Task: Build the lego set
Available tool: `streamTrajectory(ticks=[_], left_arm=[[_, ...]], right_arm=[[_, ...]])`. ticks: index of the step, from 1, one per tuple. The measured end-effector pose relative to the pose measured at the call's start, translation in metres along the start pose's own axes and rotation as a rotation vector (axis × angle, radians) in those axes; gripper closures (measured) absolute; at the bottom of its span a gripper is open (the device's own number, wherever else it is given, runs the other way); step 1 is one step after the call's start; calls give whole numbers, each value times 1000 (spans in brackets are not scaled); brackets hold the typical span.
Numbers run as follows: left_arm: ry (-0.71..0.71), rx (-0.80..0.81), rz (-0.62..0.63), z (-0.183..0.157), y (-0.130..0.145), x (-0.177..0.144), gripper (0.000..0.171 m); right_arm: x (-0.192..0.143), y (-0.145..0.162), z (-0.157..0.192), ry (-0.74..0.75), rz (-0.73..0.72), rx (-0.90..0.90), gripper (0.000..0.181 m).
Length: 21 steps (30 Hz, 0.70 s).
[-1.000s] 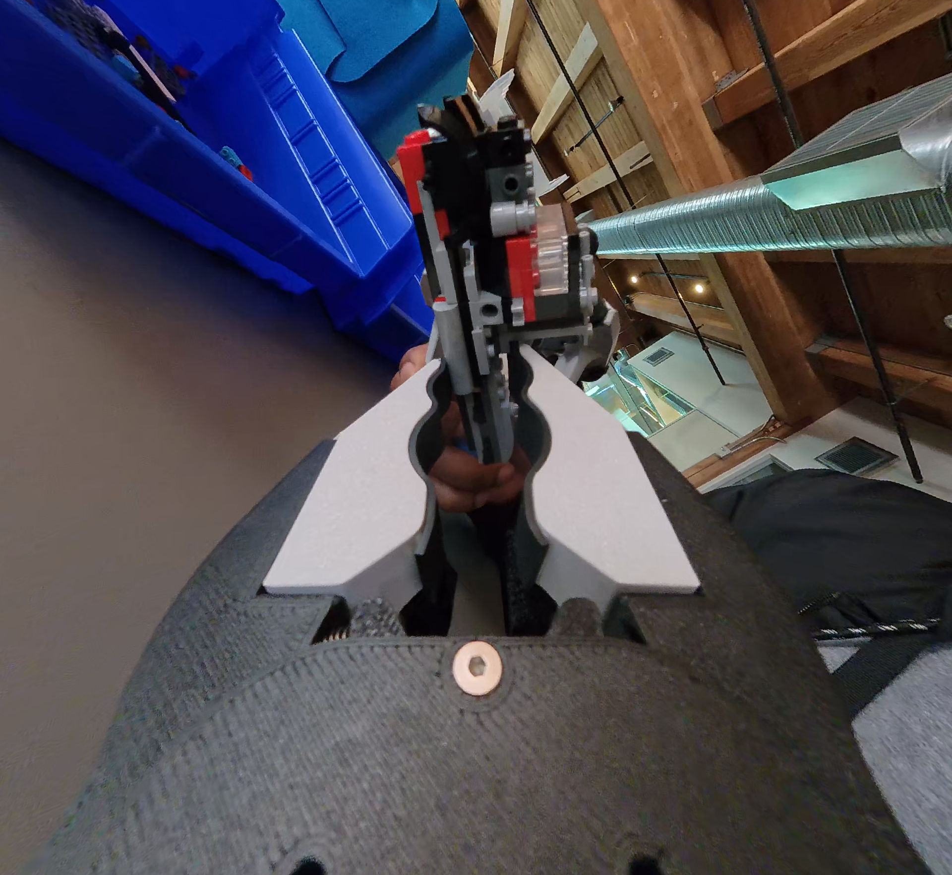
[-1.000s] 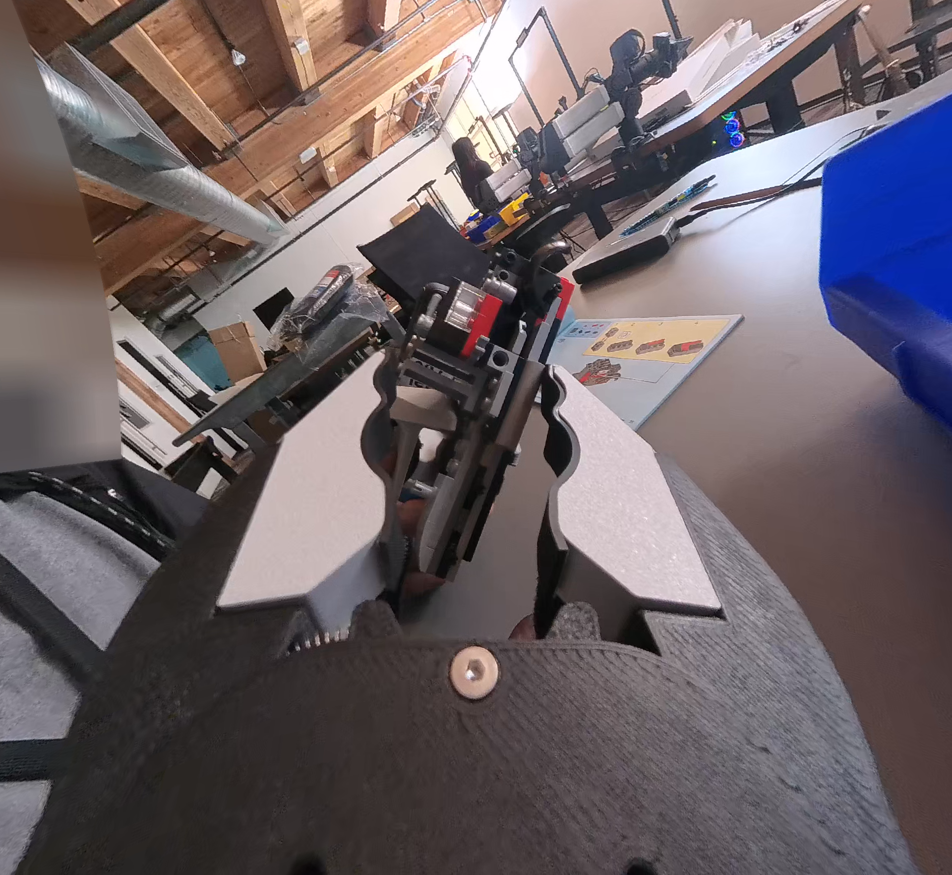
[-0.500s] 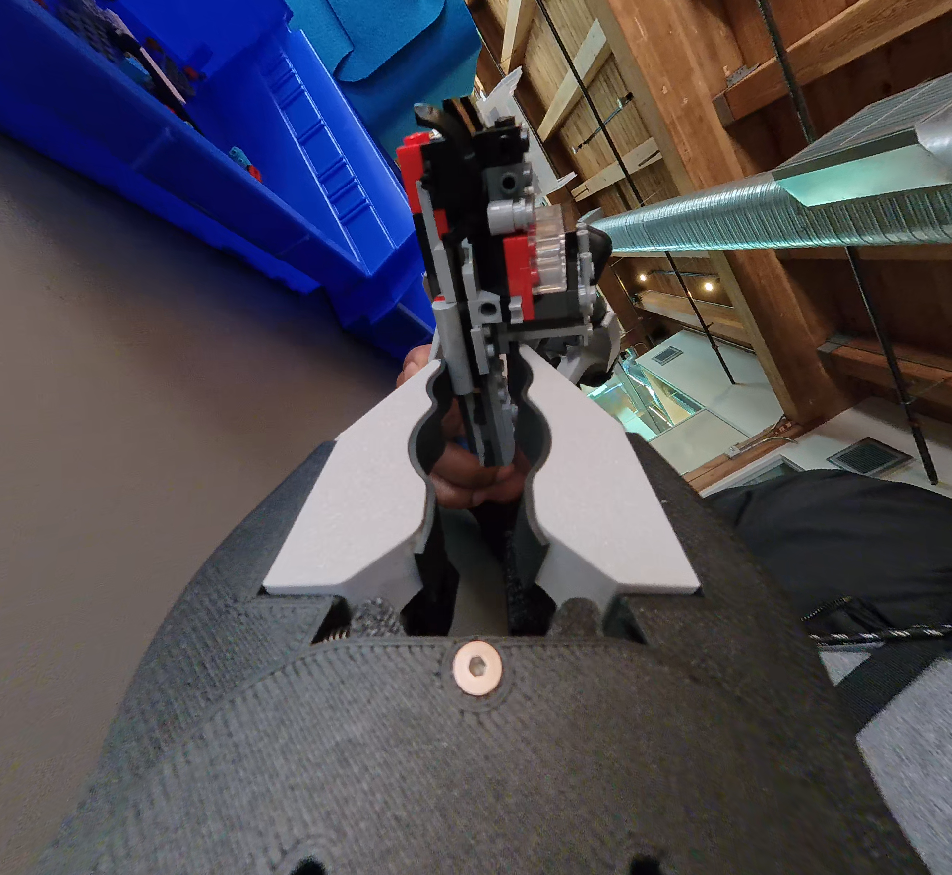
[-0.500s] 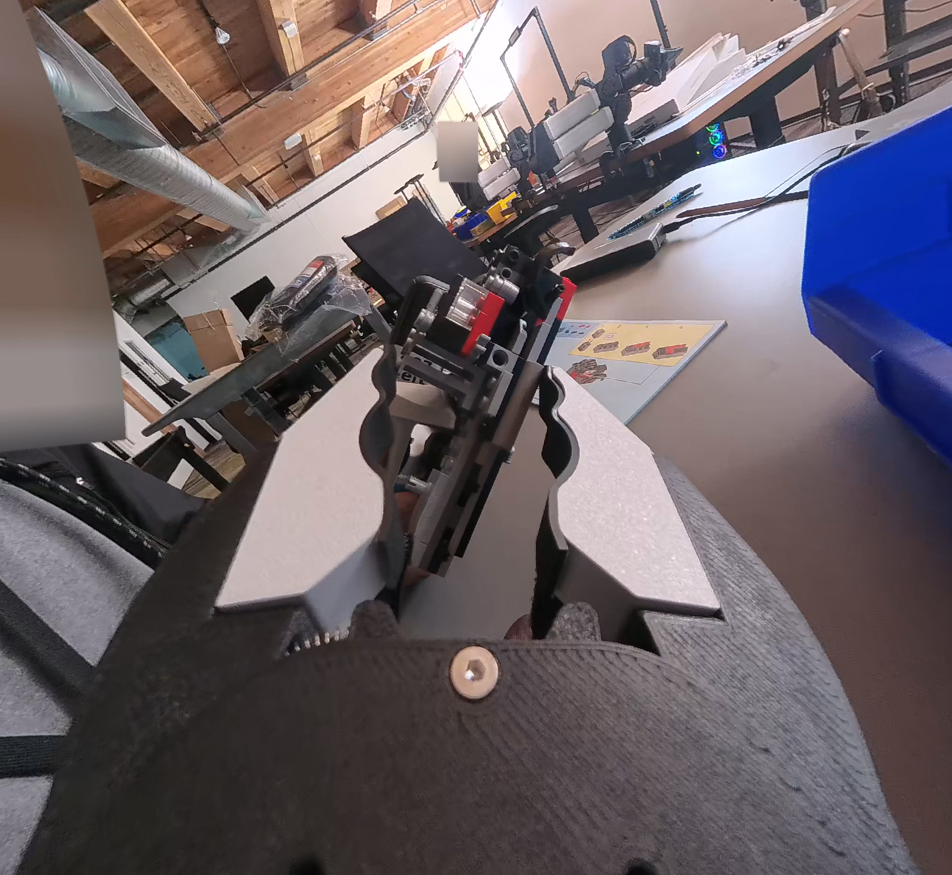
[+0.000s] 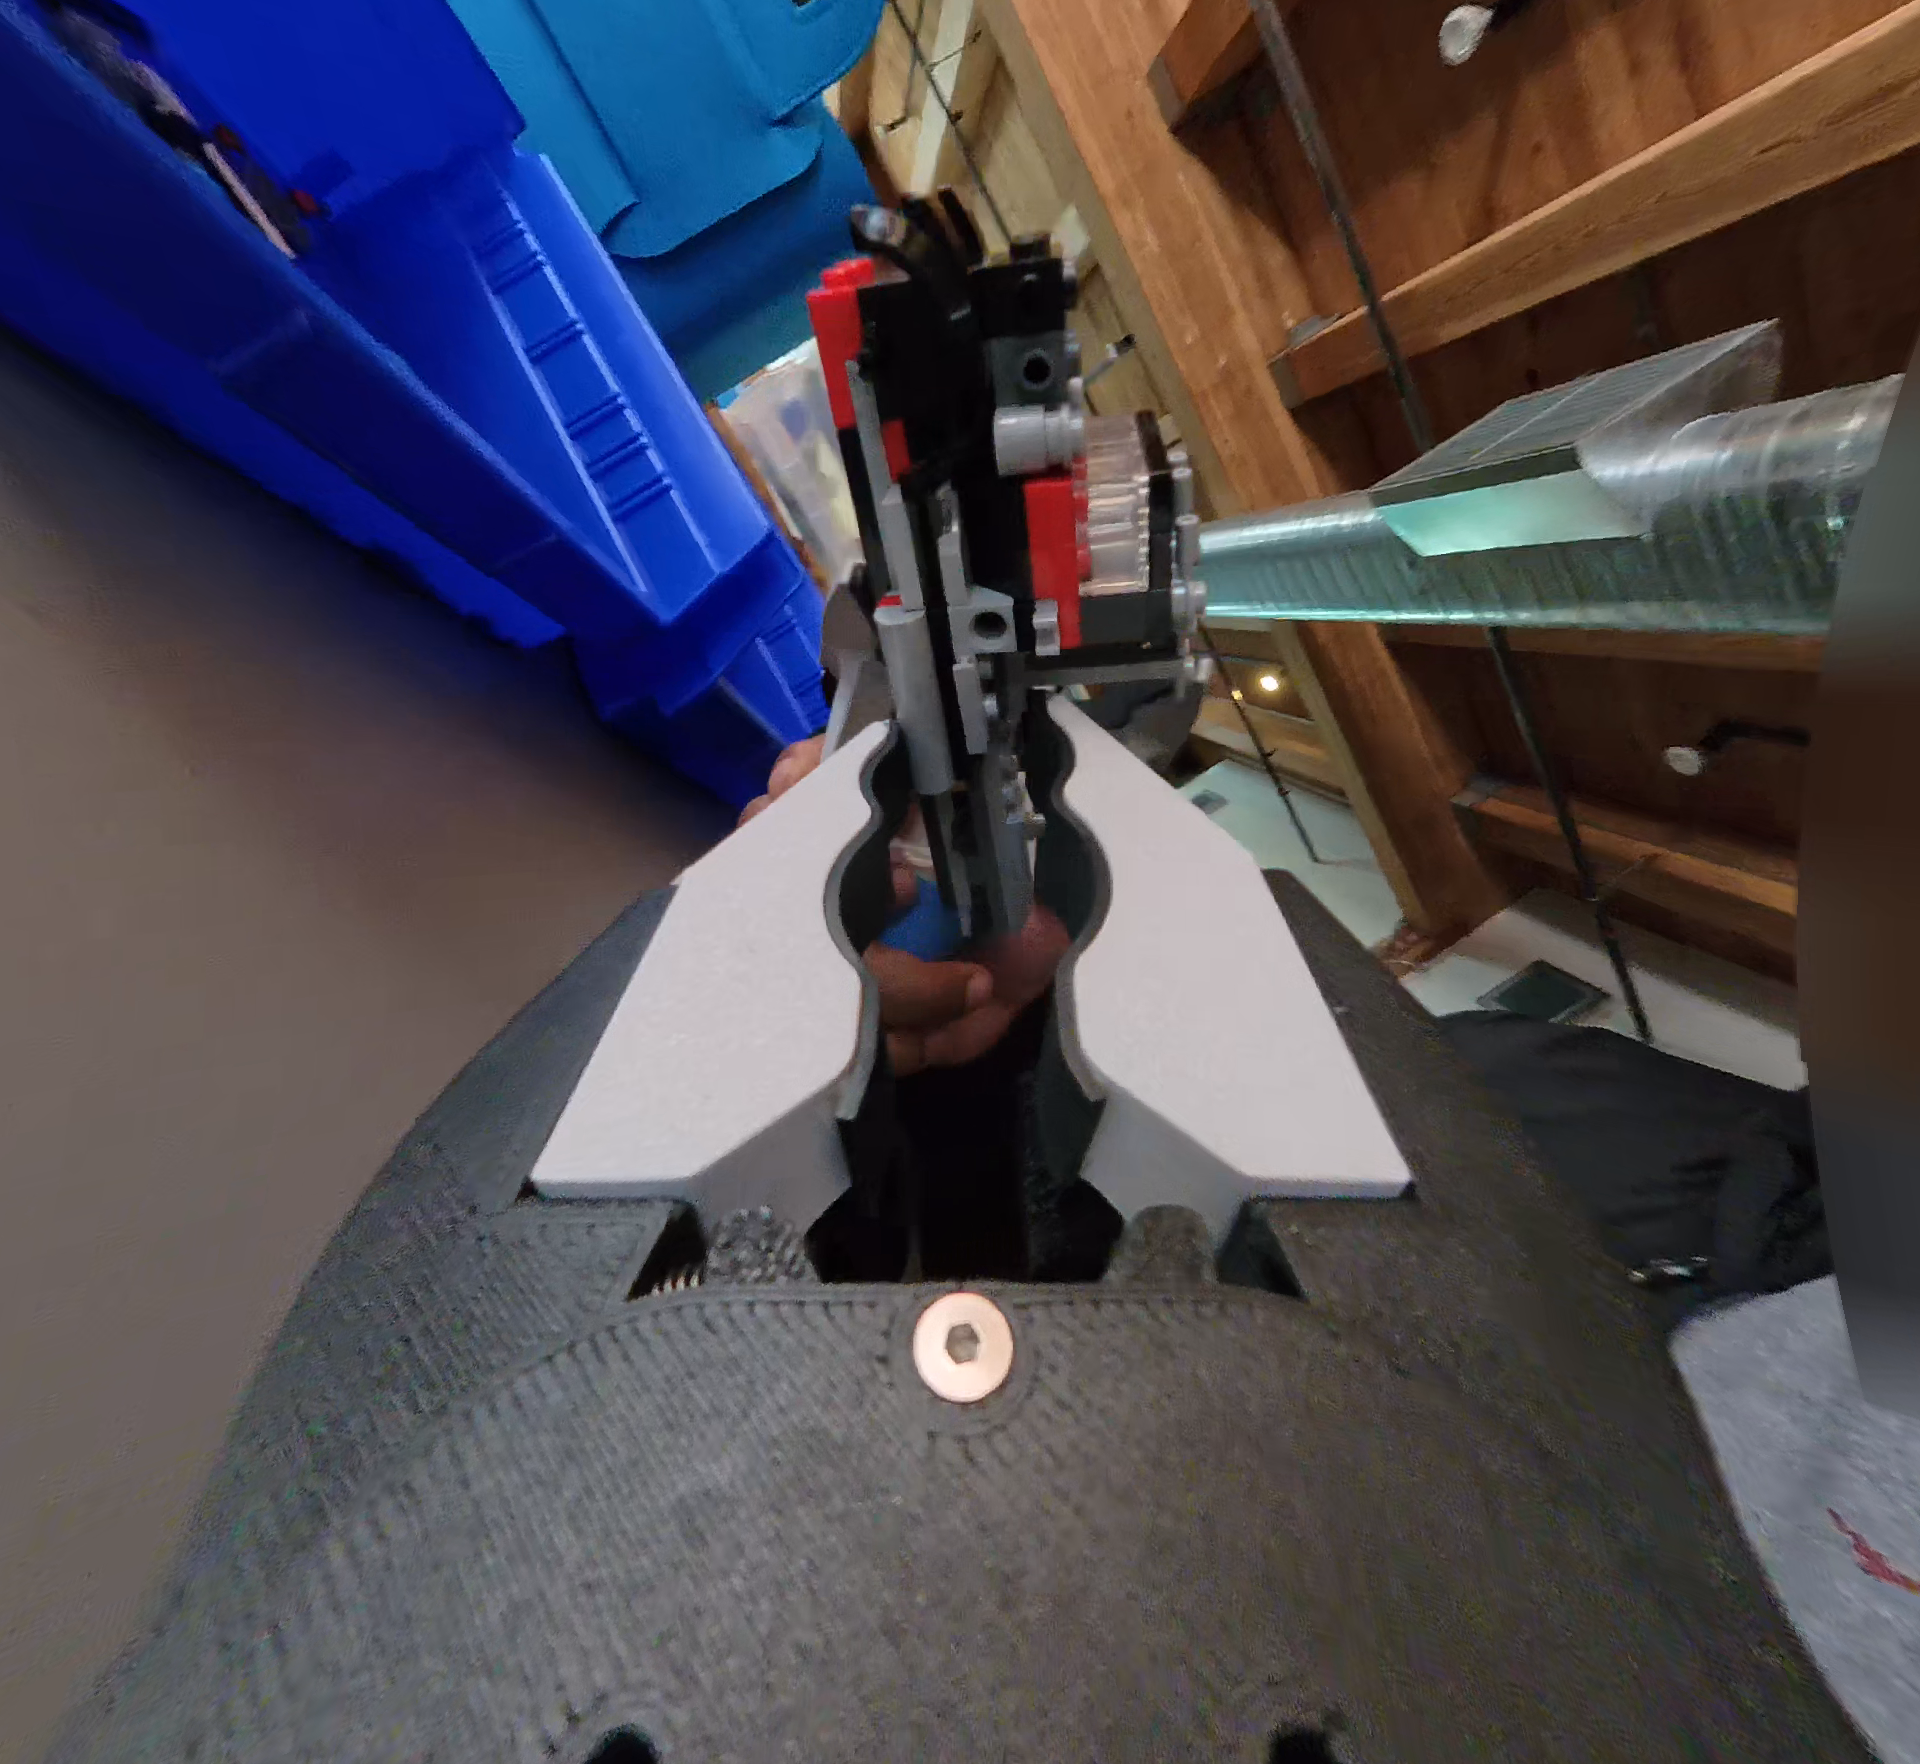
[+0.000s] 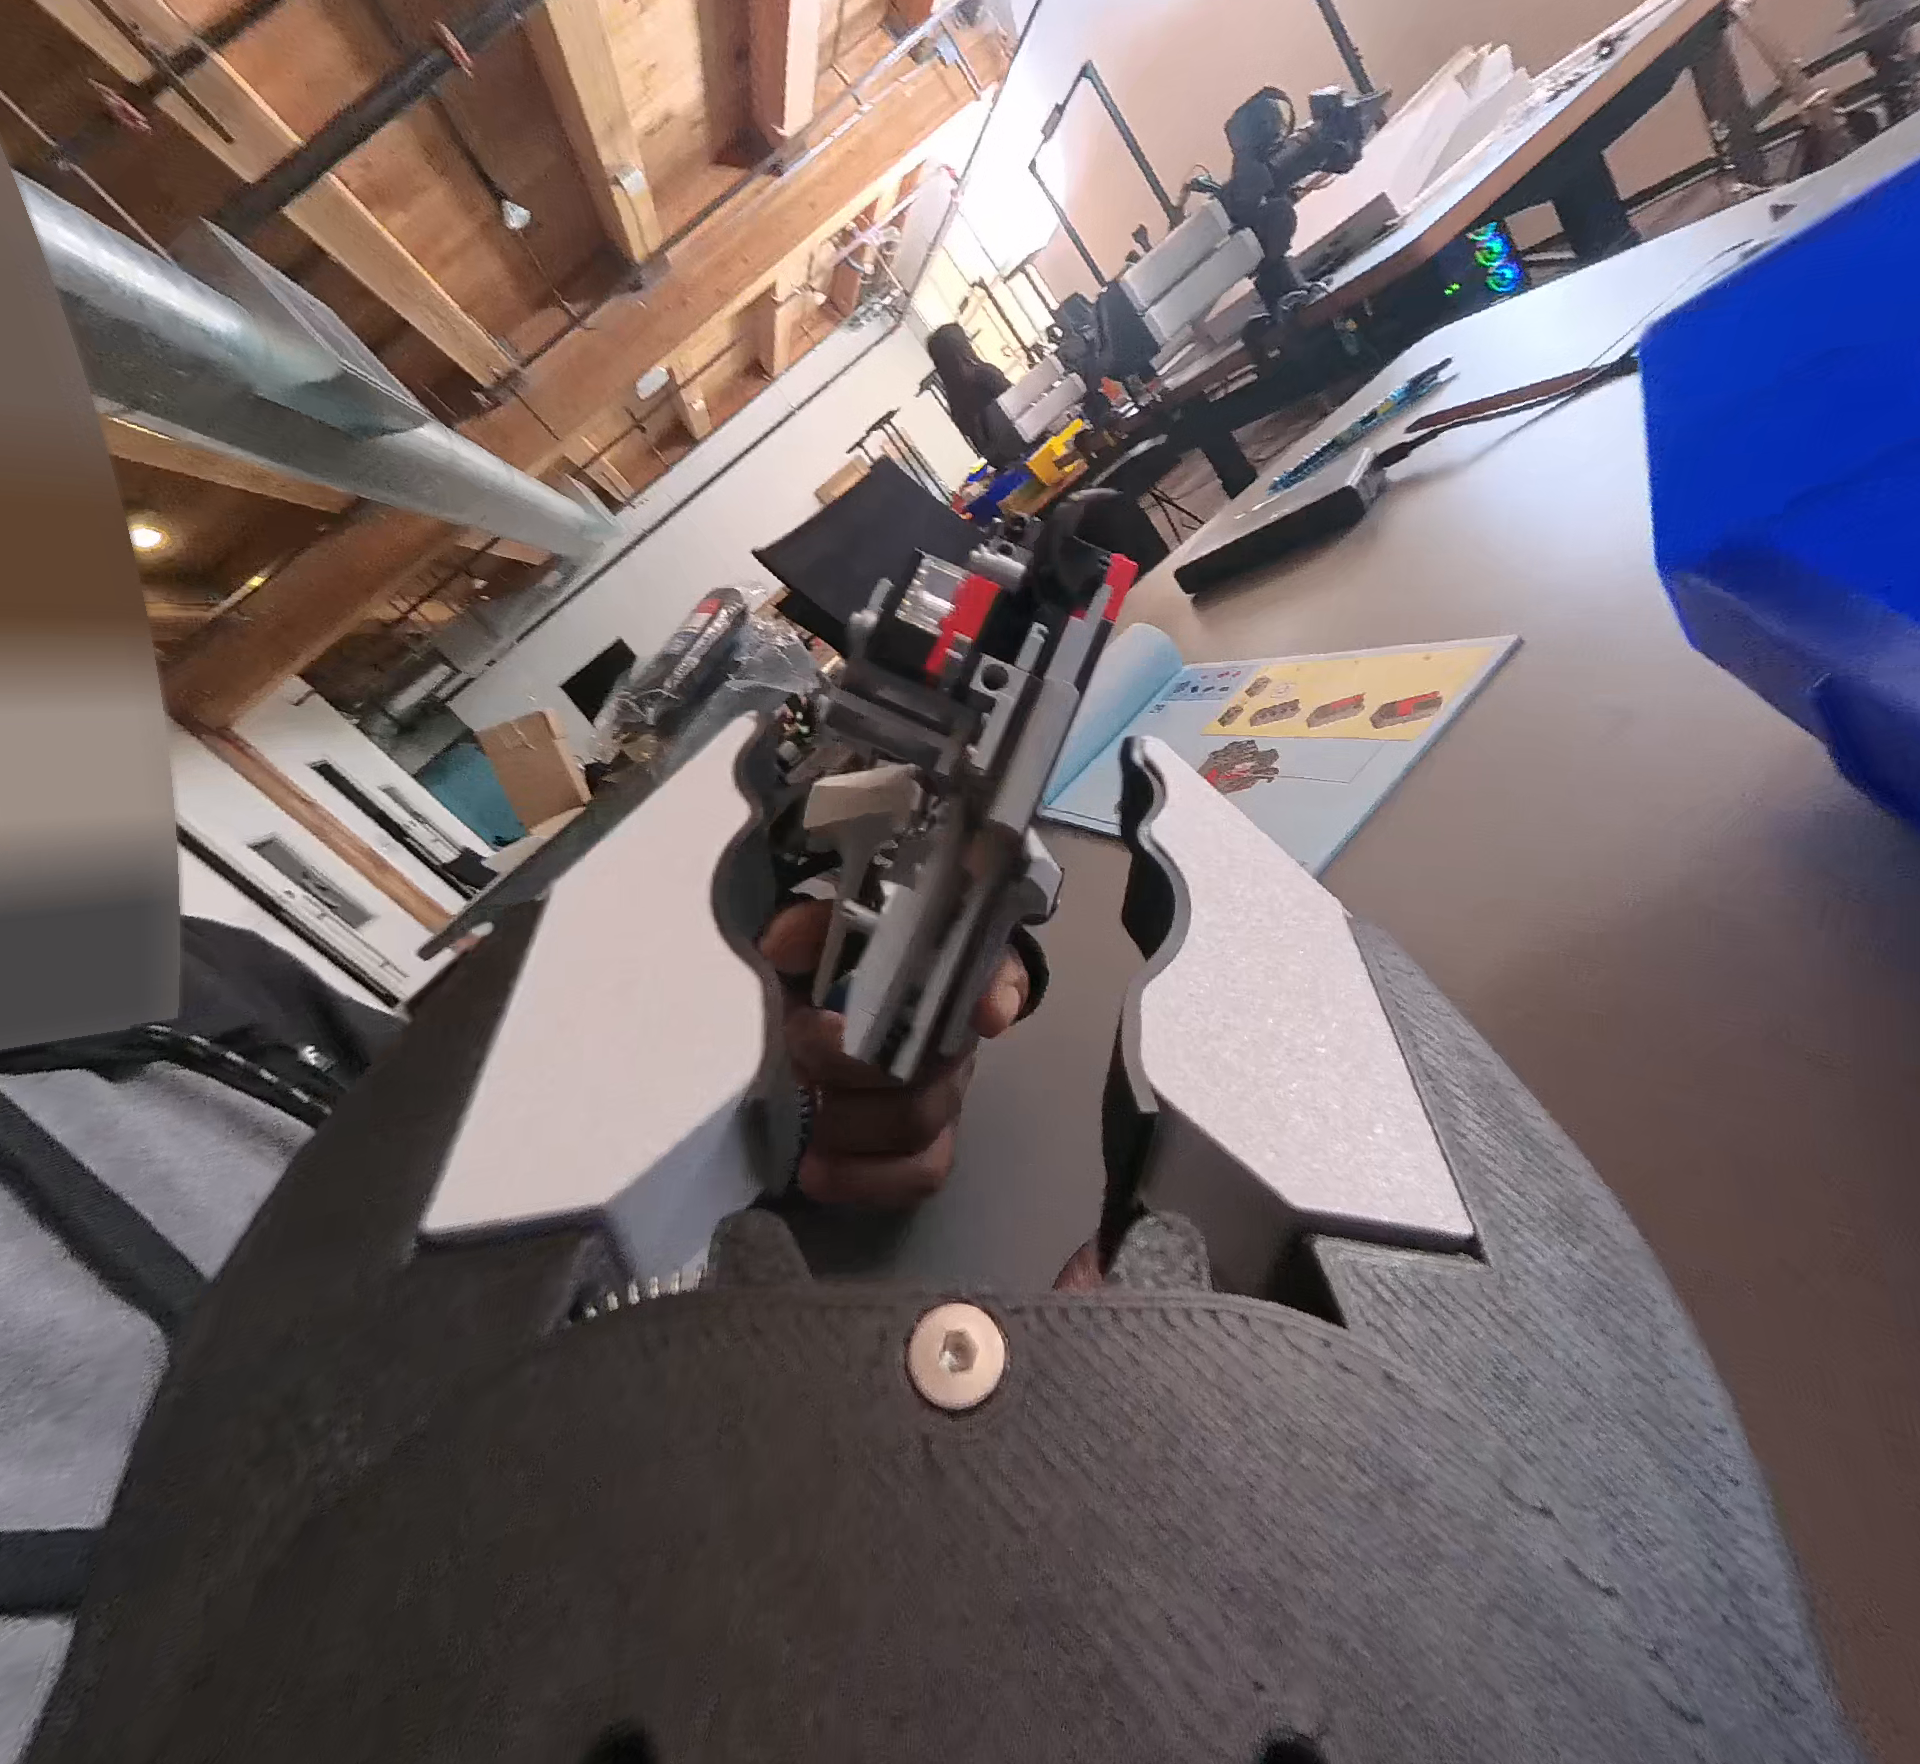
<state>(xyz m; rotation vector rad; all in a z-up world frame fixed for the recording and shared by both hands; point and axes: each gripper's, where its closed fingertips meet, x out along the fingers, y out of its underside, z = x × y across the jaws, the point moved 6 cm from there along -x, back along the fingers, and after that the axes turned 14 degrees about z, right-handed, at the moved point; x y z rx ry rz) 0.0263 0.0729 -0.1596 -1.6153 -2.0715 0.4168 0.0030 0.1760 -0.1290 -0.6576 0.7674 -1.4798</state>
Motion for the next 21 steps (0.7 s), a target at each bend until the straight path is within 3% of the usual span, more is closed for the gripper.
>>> streamTrajectory(ticks=[4, 11, 21], left_arm=[[104, 6, -20, -9, -1, 2, 148], [197, 98, -24, -26, -2, 3, 147], [173, 183, 23, -33, 3, 8, 148]], right_arm=[[-1, -1, 8, 47, 33, -29, 130], [-3, -3, 25, 106, 66, -103, 140], [-3, -5, 38, 76, 62, -142, 145]])
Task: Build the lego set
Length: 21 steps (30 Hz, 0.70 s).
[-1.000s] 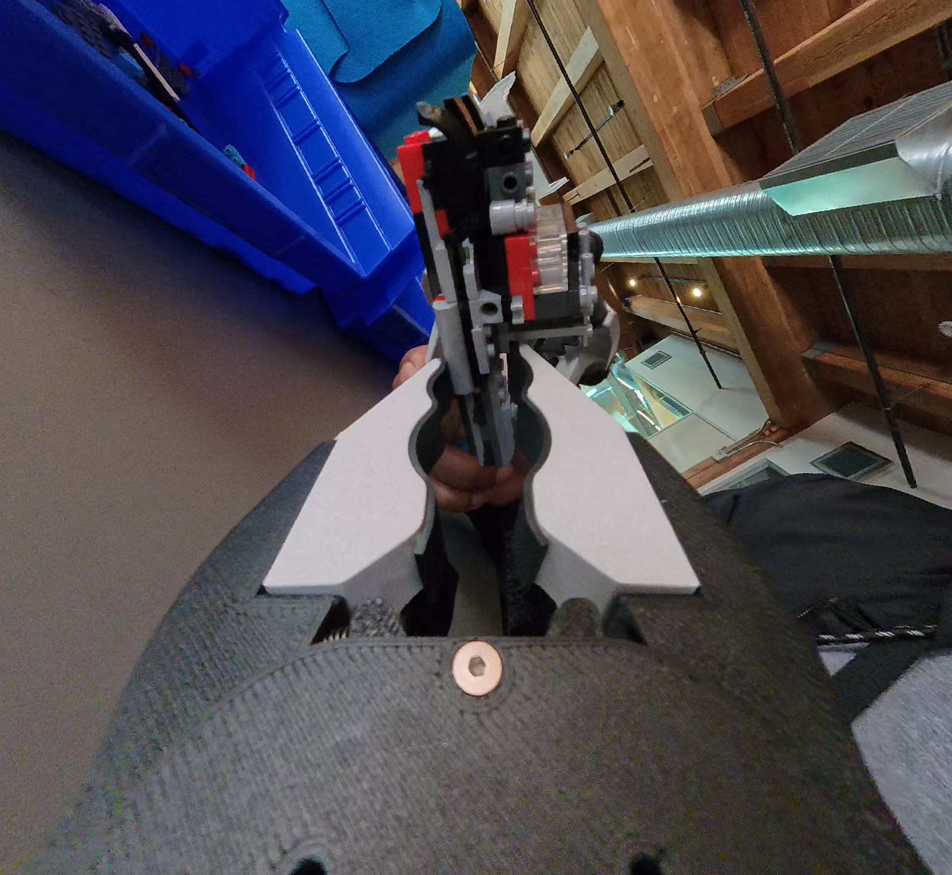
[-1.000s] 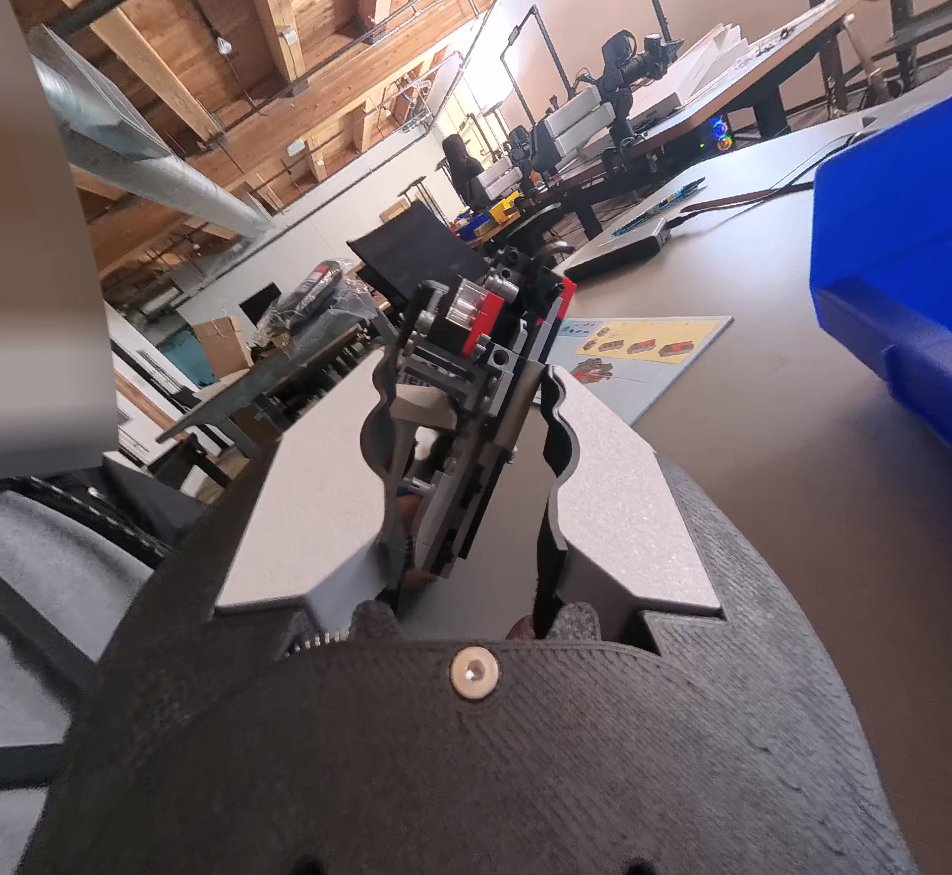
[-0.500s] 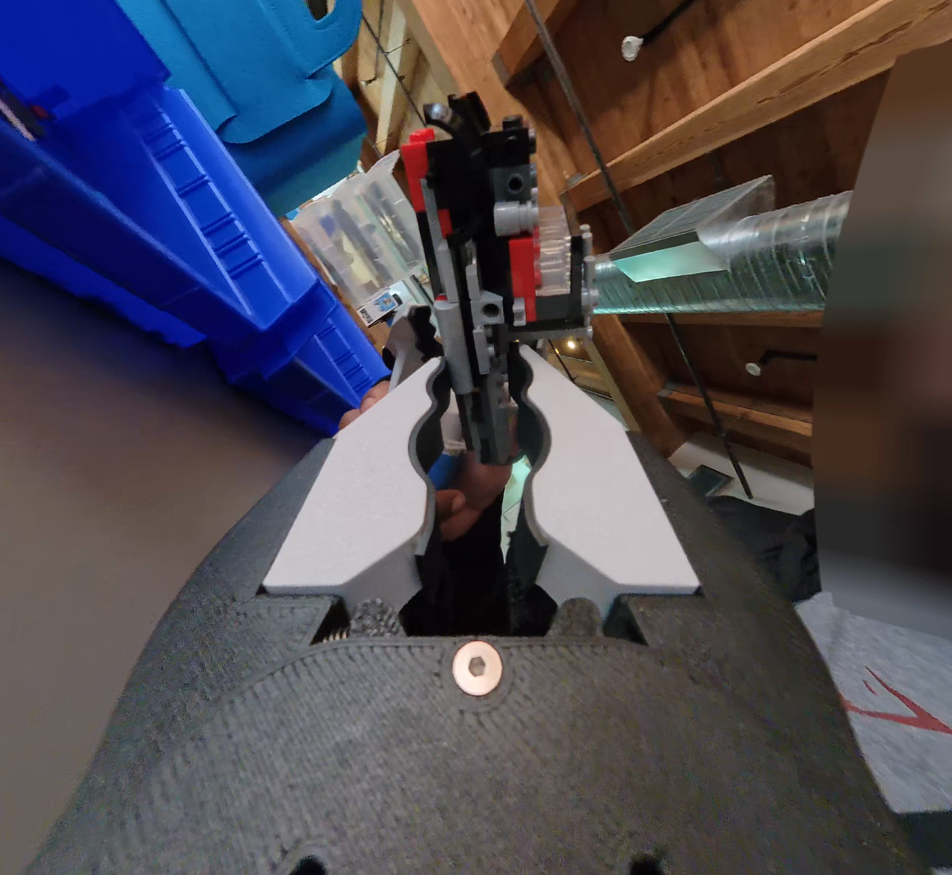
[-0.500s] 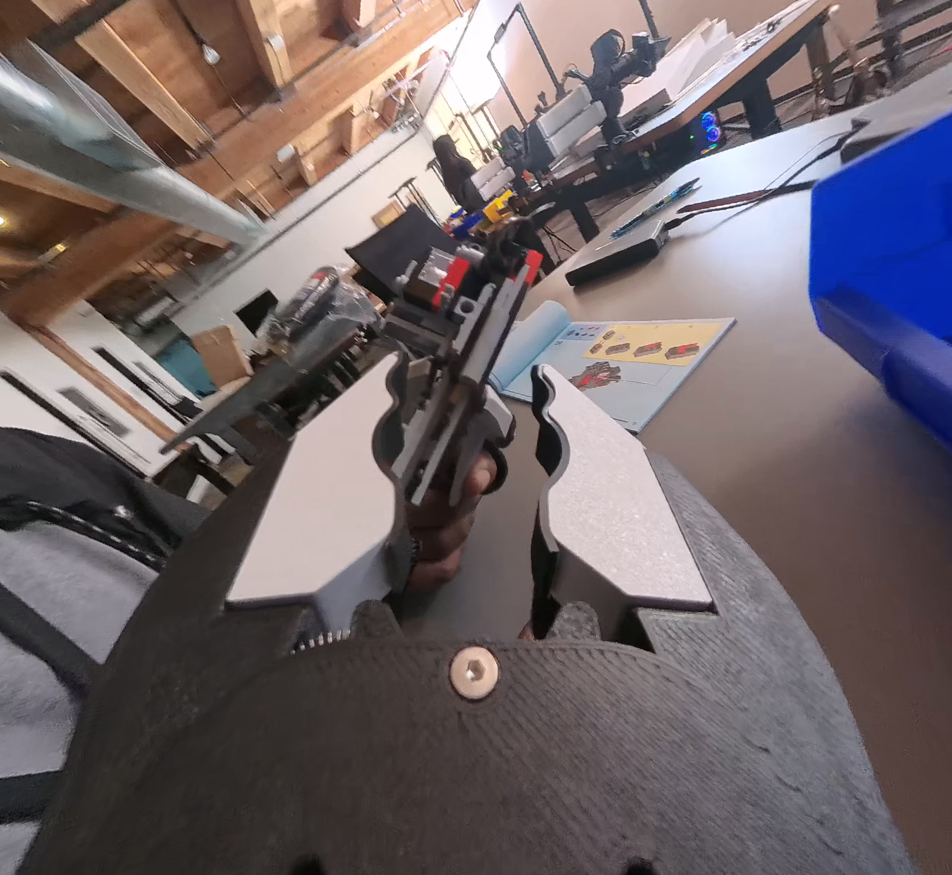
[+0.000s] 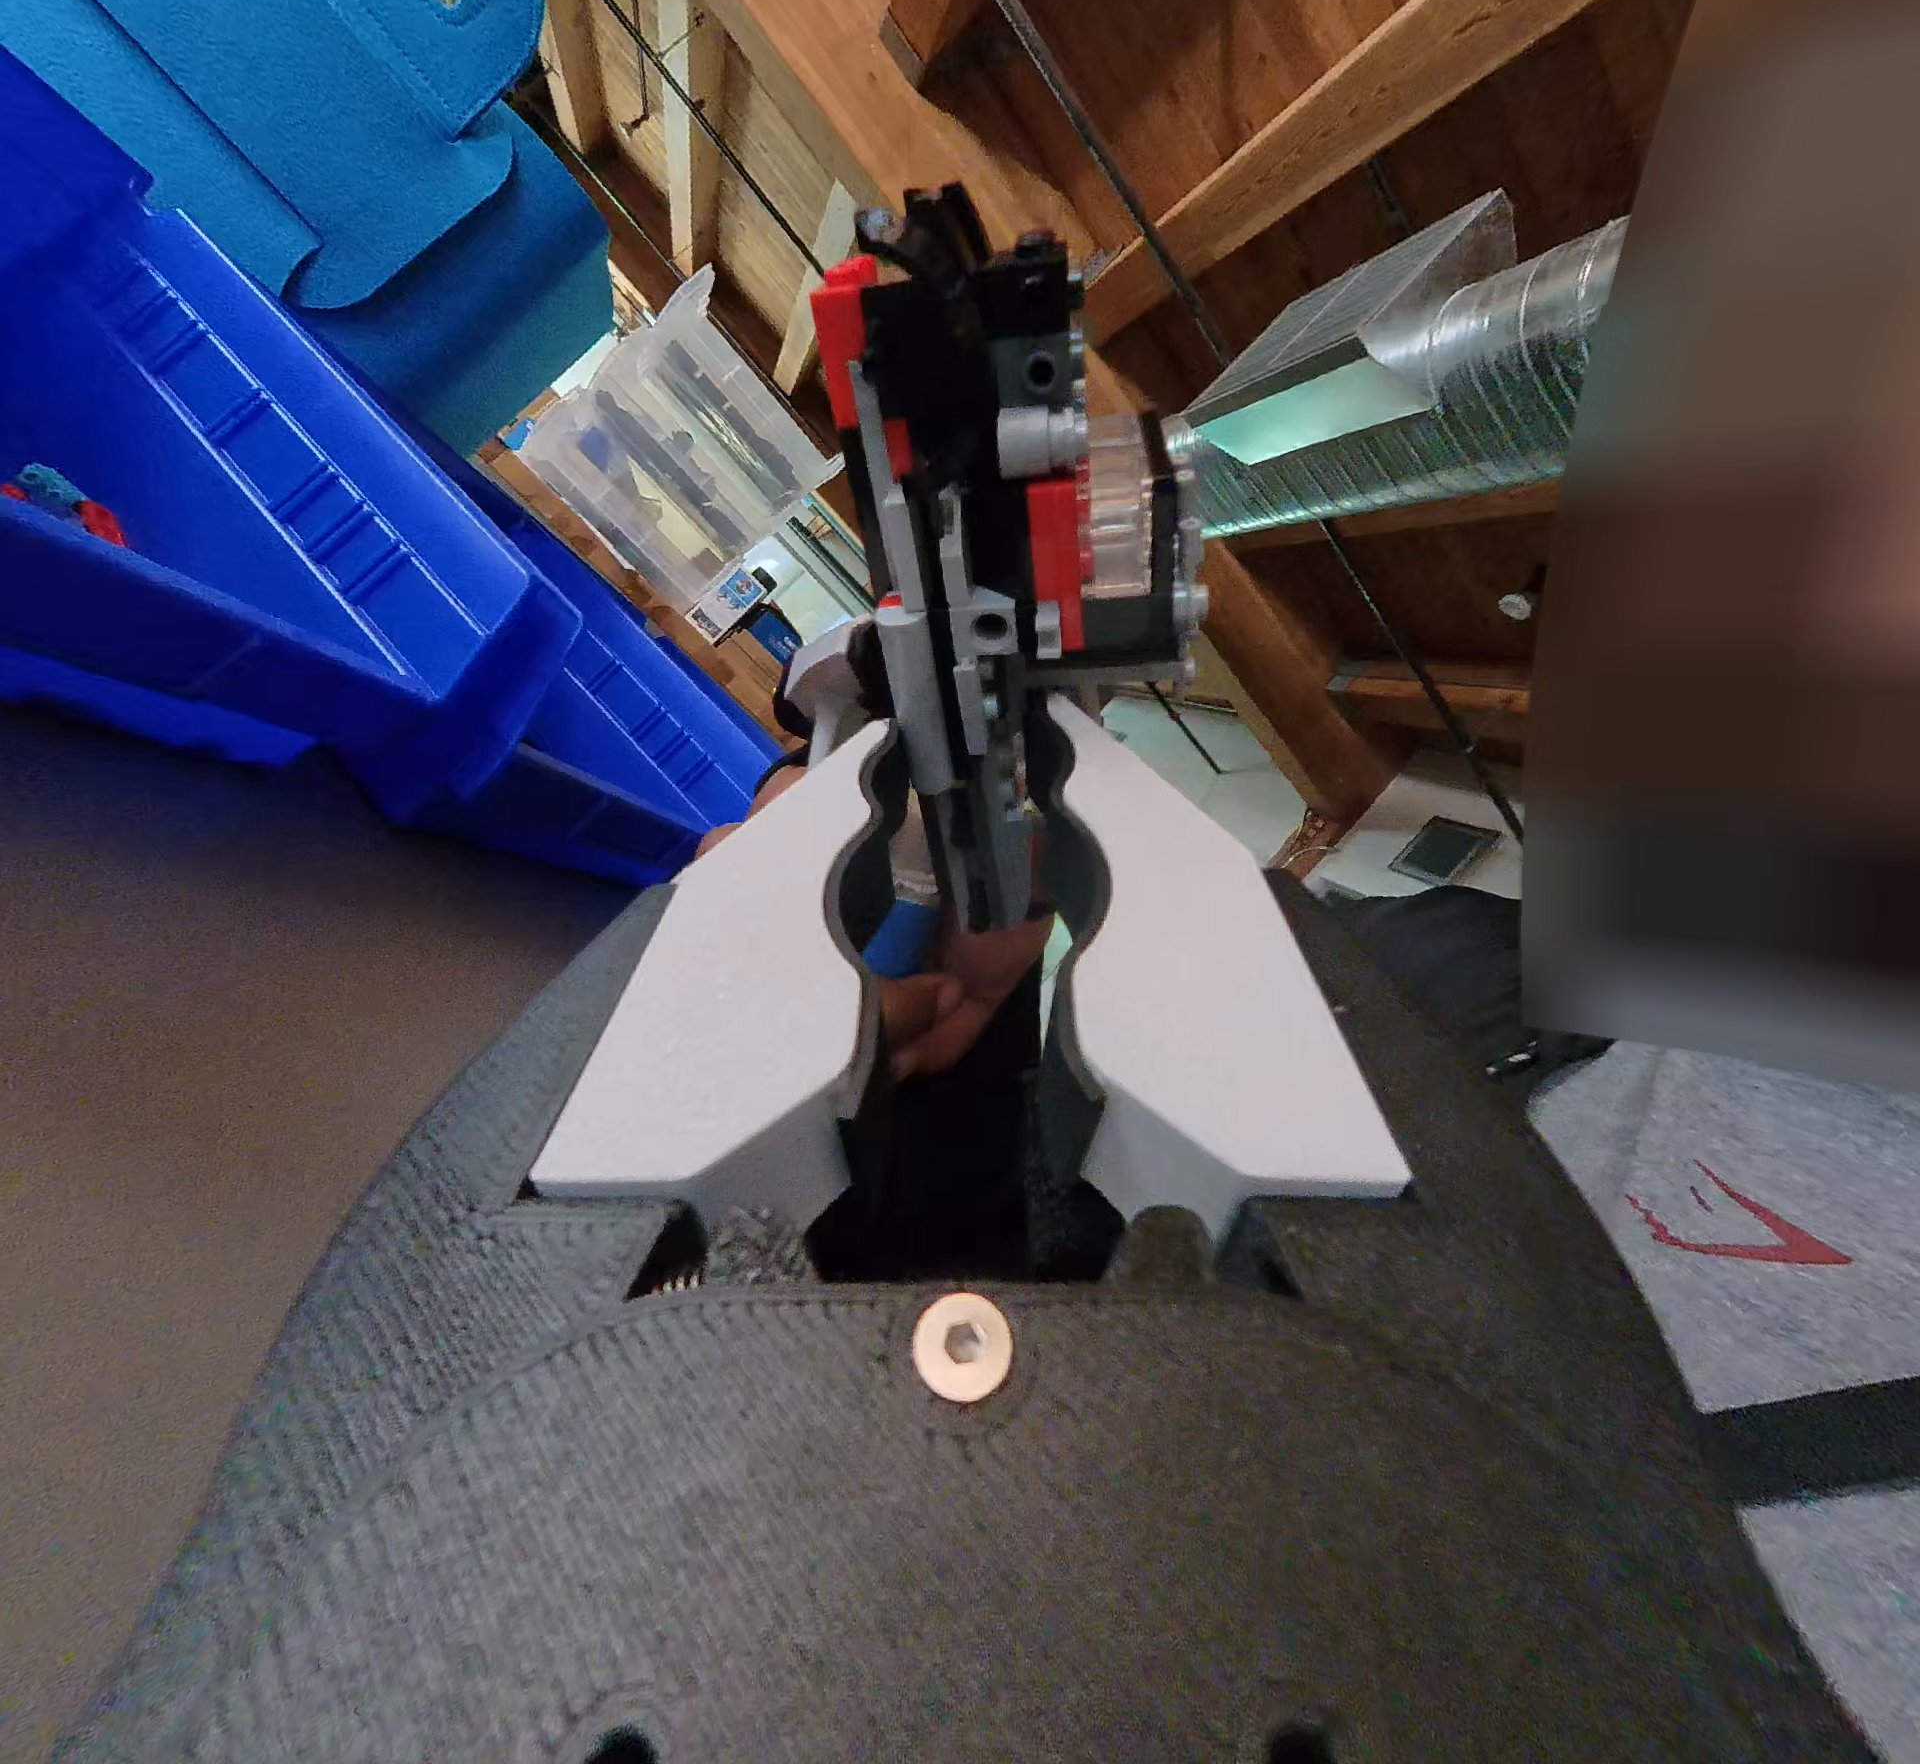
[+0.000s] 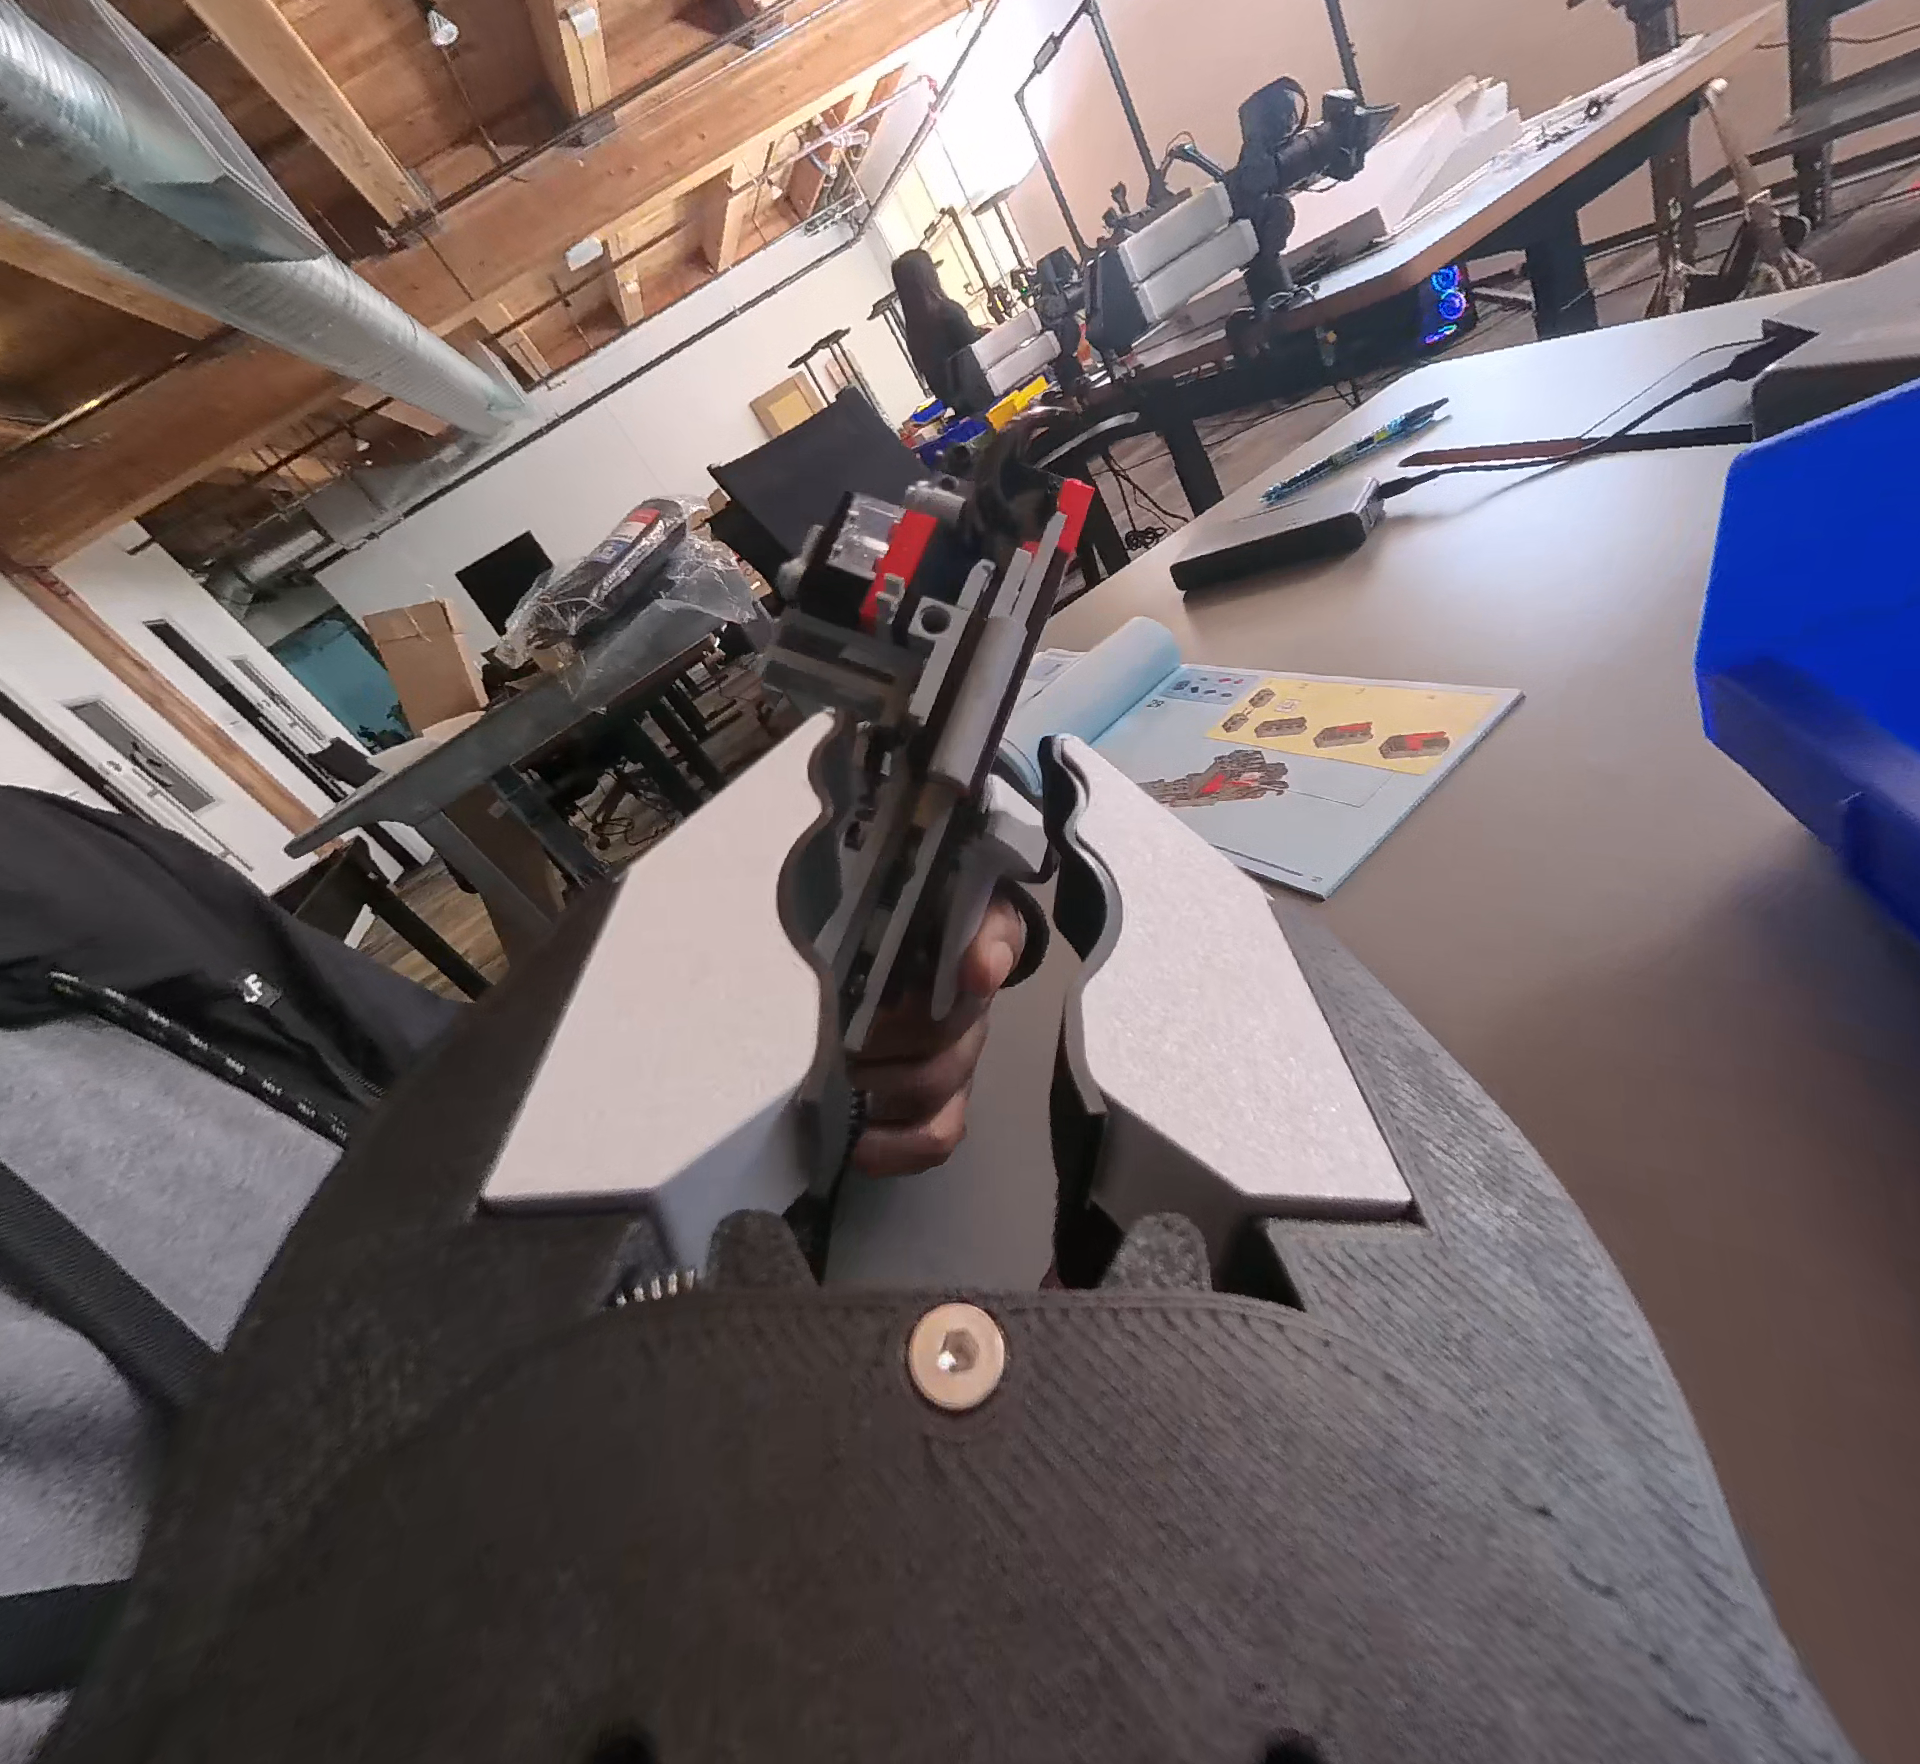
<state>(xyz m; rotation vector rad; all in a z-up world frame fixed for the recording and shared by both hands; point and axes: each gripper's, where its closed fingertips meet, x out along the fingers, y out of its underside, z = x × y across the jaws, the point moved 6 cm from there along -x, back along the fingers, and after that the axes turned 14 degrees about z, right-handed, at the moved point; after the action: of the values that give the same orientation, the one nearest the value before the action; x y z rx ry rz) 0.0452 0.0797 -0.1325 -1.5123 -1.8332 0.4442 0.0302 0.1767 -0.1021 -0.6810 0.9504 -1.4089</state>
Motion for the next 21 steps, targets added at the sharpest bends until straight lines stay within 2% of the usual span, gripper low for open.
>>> streamTrajectory(ticks=[7, 21], left_arm=[[-37, 20, 22, 1, 2, 2, 148], [-55, -38, -5, 7, 0, 0, 148]], right_arm=[[3, 2, -1, -7, 9, -11, 157], [4, 7, -11, -8, -9, 25, 158]])
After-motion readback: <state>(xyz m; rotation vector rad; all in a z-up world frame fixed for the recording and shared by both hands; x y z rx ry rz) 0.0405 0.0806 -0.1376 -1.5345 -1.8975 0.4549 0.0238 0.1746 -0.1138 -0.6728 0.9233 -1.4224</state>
